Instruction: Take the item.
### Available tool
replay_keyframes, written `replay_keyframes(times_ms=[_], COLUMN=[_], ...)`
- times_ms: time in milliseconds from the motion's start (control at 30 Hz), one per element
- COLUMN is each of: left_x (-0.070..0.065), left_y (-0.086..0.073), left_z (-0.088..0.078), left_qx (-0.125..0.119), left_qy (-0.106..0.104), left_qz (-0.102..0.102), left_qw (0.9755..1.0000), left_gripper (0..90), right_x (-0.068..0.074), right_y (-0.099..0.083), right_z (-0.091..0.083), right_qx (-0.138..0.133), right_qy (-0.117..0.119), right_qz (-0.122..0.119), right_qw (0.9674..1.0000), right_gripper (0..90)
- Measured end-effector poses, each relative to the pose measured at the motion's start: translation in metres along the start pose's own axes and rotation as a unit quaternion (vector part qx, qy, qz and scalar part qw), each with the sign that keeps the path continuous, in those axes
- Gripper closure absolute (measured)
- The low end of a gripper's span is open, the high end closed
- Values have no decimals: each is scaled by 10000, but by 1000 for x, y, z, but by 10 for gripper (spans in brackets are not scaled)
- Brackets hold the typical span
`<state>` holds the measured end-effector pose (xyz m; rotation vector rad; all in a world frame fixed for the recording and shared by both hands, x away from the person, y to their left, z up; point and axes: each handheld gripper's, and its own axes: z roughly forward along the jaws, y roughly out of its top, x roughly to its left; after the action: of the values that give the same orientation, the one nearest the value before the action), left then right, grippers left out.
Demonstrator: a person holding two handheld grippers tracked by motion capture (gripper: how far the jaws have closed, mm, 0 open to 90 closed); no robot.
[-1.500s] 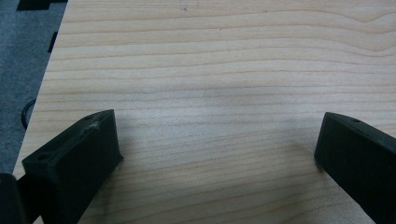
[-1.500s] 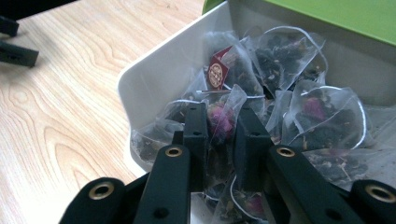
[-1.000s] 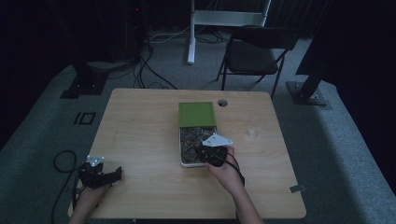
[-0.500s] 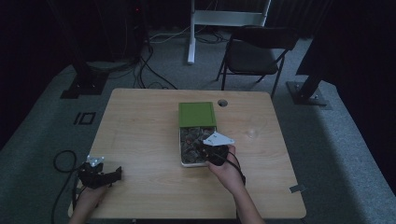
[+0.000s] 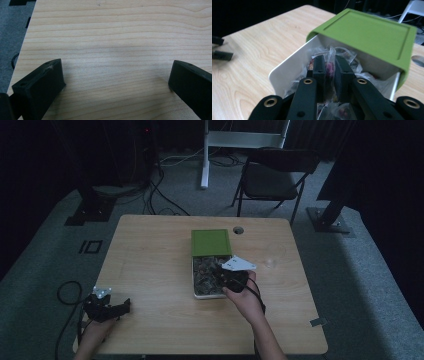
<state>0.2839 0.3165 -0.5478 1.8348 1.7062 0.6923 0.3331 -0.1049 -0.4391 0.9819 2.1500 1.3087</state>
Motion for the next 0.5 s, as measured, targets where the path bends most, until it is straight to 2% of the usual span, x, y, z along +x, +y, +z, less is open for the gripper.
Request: replay_keyframes(times_ms=[200,500], left_x=[0,0], left_y=[0,0], left_z=[0,0], left_qx=[6,5], left_qy=[-3,-6], left_qz=[-5,-4], left_qw=[10000,10000], left_gripper=[5,5], right_x=[-8,-26], right_y=[4,10], right_z=[-5,-19], right_qx=[-83,-271], right_qy=[-8,-159], right_qz=[101,236], right_qw=[9999,9992], right_gripper=[812,812])
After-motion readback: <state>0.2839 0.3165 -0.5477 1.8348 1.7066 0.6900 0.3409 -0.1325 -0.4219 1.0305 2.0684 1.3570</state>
